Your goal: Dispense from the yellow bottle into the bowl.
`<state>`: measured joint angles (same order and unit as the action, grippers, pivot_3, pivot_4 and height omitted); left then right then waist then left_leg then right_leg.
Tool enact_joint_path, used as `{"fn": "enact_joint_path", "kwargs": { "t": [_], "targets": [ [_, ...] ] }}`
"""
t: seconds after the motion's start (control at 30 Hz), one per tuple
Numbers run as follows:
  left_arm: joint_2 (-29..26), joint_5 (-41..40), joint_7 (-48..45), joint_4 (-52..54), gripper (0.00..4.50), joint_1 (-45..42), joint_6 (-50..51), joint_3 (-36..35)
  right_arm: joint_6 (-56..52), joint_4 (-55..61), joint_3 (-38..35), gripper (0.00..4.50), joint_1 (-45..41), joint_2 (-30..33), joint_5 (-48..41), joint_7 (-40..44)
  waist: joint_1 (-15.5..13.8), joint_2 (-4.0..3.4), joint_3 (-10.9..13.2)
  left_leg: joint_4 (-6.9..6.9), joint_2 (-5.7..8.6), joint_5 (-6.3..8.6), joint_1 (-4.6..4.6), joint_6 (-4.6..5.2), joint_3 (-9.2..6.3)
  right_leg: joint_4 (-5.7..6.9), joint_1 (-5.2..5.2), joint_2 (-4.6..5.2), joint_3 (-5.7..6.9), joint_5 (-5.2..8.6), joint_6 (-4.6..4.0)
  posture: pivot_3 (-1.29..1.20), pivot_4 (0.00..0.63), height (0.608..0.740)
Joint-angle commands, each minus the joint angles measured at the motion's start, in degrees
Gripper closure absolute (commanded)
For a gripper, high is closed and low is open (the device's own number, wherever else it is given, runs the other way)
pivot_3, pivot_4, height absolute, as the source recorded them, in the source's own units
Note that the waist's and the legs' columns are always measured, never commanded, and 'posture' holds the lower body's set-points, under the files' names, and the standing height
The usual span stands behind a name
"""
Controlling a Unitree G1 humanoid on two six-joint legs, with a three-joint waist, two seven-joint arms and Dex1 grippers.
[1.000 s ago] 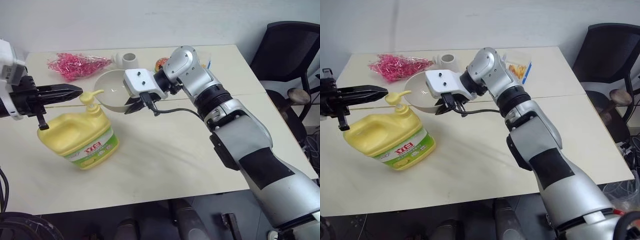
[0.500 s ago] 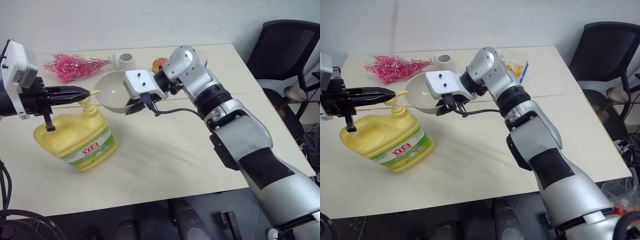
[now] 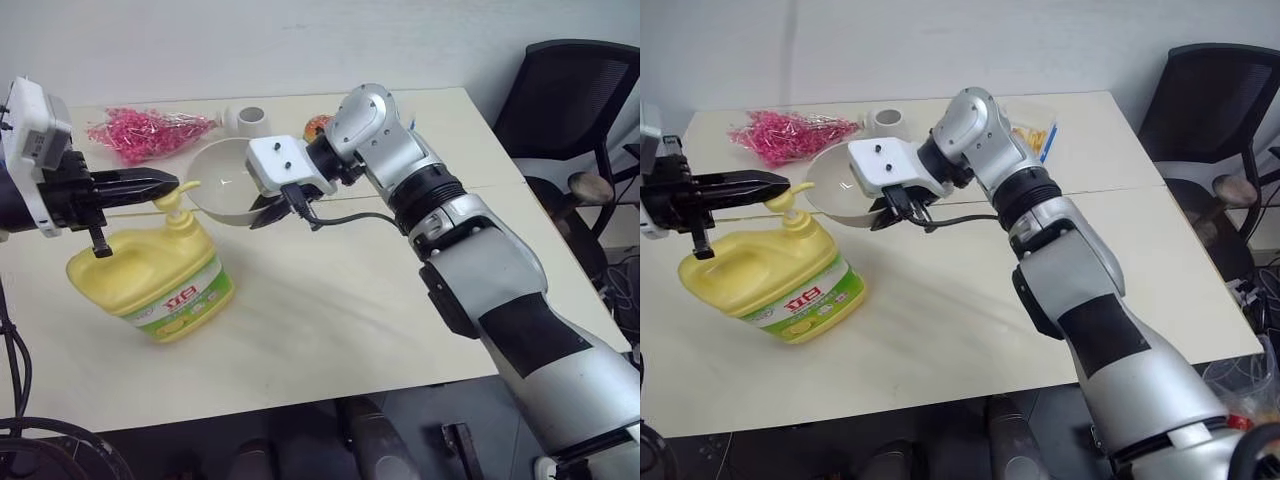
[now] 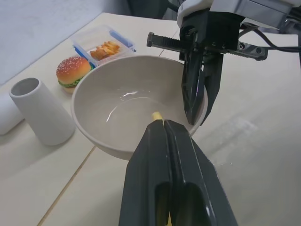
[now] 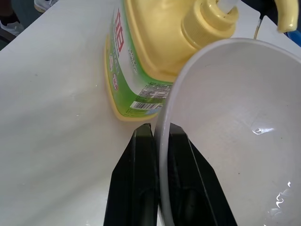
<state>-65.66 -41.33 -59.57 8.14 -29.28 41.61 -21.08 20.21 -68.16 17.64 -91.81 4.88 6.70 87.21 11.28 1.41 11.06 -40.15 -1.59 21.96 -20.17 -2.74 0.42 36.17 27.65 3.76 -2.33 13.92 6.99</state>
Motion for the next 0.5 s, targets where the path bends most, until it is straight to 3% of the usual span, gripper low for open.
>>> {"fn": "enact_joint_path", "kwargs": {
  "t": [0.03, 0.5],
  "targets": [
    [-0.8, -0.1, -0.2, 1.3, 4.47, 1.2, 0.3, -2.2, 0.9, 0.5, -1.3, 4.5, -2.5, -0.2, -0.4, 0.9, 0.0, 0.0, 0.0, 0.0, 0.0, 0.0, 0.0, 0.0, 0.0, 0.0, 0.0, 0.0, 0.0, 0.0, 0.0, 0.0, 0.15, 0.74],
    [-1.3, 0.3, -0.2, 3.4, 4.47, 6.3, 2.7, -2.2, 1.7, 0.7, -1.4, 4.5, -2.7, 0.0, -0.6, 2.6, 0.0, -0.01, 0.0, -0.02, 0.01, -0.01, 0.07, -0.02, 0.0, 0.1, -0.04, 0.02, 0.0, 0.0, -0.01, 0.0, 0.15, 0.74]
  ]
}}
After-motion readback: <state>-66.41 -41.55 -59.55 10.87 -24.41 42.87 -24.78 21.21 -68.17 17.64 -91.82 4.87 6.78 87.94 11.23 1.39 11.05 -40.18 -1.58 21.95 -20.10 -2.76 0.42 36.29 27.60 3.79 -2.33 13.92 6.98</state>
